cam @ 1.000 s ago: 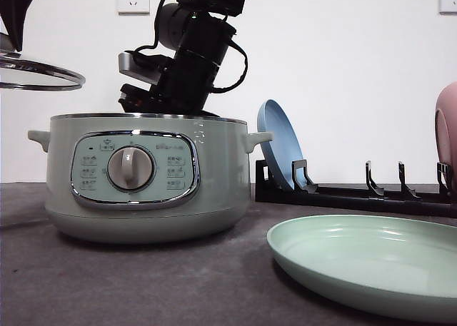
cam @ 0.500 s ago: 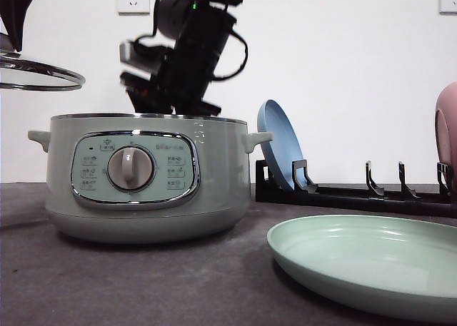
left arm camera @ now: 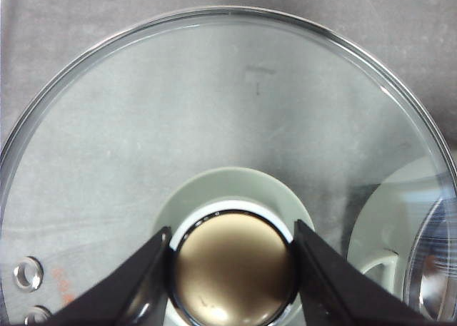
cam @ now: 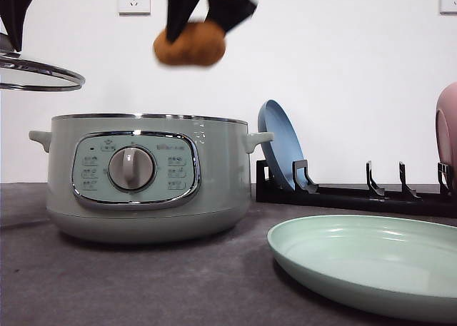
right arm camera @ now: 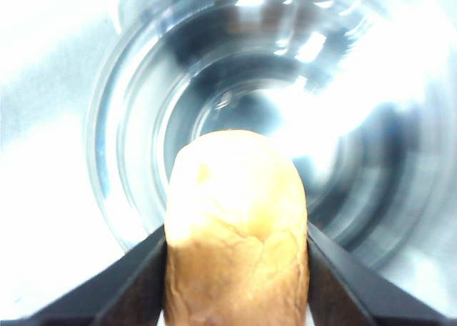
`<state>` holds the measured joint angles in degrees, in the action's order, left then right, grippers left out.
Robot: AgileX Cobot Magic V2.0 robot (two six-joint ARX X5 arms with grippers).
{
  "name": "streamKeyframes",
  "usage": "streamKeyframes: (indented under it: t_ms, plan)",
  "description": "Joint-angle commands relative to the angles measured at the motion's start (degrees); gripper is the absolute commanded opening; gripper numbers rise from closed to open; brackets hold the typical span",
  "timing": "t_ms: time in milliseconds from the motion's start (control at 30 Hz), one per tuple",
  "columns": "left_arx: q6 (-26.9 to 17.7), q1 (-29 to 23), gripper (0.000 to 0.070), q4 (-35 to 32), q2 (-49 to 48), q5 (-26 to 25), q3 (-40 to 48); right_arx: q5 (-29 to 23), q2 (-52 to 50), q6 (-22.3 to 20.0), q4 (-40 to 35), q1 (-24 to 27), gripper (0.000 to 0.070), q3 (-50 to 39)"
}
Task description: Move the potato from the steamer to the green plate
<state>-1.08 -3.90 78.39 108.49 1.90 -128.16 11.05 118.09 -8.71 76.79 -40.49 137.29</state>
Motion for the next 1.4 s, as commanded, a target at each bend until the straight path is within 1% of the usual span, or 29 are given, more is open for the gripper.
streamKeyframes:
  t_ms: [0, 100, 233, 400, 633, 800, 967, 1100, 1233, 1367]
  plan:
    - [-1.1, -0.1, 0.0000, -0.9, -0.2, 0.1, -2.6, -1.3, -2.3, 0.4, 3.6, -0.5, 0.0234, -0.3]
    - [-1.1, -0.3, 0.0000, -0.2, -0.2, 0.0, -2.6, -3.4, -8.7, 0.4, 4.2, -0.5, 0.0234, -4.6]
    - [-1.3, -0.3, 0.0000, 0.1, -0.2, 0.0, -2.6, -5.7, -18.5, 0.4, 4.2, -0.4, 0.0234, -12.6]
    - [-1.2, -0.1, 0.0000, 0.2, -0.3, 0.0, -2.6, -6.3, -30.4, 1.3, 4.2, 0.0, 0.0234, -24.5]
    - [-1.1, 0.6, 0.0000, 0.0, -0.3, -1.4, -2.6, -7.0, -45.2, 3.6, 3.4, 1.1, 0.0234, -44.2]
    - [-1.1, 2.0, 0.0000, 0.0, -0.3, -2.1, -2.6, -7.0, -54.0, 5.8, -3.0, 1.4, 0.0234, -59.2]
    - [-1.0, 4.1, 0.0000, 0.2, -0.3, -2.1, -2.6, -7.1, -59.0, 8.6, -11.4, 1.4, 0.0234, -71.4]
    - [-1.0, 6.1, 0.0000, 0.3, -0.3, -2.1, -2.6, -8.0, -60.1, 10.2, -17.4, 1.5, 0.0234, -79.4]
    - [-1.0, 8.0, 0.0000, 0.4, -0.3, -2.1, -2.6, -8.9, -60.0, 12.0, -24.6, 2.9, 0.0234, -86.5]
    - [-0.9, 10.1, 0.0000, 0.5, -0.3, -2.1, -2.6, -7.2, -59.6, 13.6, -31.9, 5.1, 0.0234, -92.2]
